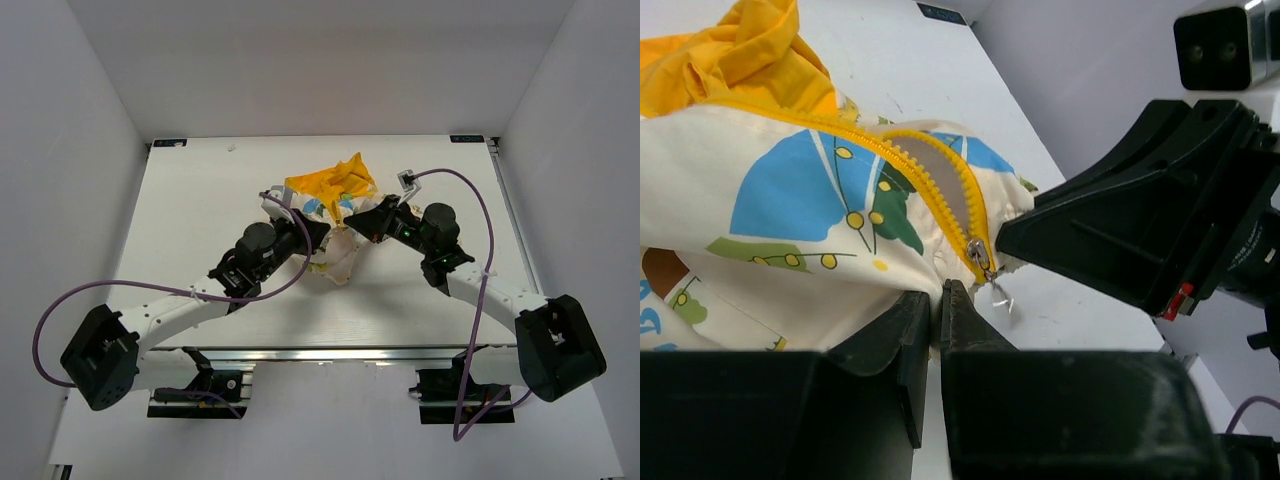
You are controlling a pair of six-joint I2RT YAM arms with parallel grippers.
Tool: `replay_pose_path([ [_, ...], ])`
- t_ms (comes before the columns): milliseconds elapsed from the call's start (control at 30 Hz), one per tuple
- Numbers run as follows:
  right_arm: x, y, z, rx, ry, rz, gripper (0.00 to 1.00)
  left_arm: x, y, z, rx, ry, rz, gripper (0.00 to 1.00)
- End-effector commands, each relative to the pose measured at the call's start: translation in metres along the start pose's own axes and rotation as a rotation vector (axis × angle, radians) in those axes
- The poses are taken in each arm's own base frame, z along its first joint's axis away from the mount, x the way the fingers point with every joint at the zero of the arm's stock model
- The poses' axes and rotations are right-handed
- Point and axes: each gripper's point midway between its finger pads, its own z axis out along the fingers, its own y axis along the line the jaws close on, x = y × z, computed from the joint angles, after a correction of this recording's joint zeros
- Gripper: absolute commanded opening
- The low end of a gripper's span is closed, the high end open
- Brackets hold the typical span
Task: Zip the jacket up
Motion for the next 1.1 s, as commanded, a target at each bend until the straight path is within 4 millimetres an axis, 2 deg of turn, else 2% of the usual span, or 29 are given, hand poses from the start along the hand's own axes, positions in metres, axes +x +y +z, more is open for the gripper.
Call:
replay_pose_path([
  [0, -0.033, 0.033, 0.001, -0.141, -0.095, -0.078, 0.0, -0.003, -0.025, -0.009, 0.126, 0.012, 0.0, 0.0],
  [167, -0.032, 0.038, -0.005, -0.193, -0.079, -0.086, 0.0, 0.005, -0.026, -0.017, 0.175, 0.036, -0.009, 0.0],
  [267, -0.022, 0.035, -0.004, -0.206, -0.011, -0.097, 0.0, 0.0, -0.032, -0.022, 0.237, 0.023, -0.011, 0.0],
  [433, -0.007, 0.029, -0.003, -0.234, 0.092, -0.105, 0.0, 0.002, -0.036, -0.03, 0.341, 0.051, 0.007, 0.0],
  [533, -0.006, 0.026, -0.001, -0.231, 0.101, -0.128, 0.0, 0.006, -0.041, -0.033, 0.403, 0.079, 0.02, 0.0],
  [800, -0.009, 0.025, -0.001, -0.22, 0.083, -0.142, 0.0, 0.019, -0.058, -0.042, 0.542, 0.15, 0.042, 0.0],
  [900, -0.015, 0.031, -0.003, -0.239, 0.068, -0.142, 0.0, 0.027, -0.054, -0.041, 0.529, 0.187, 0.038, 0.0],
  [1067, -0.031, 0.042, -0.007, -0.248, 0.034, -0.142, 0.0, 0.047, -0.036, -0.04, 0.449, 0.269, 0.031, 0.0],
])
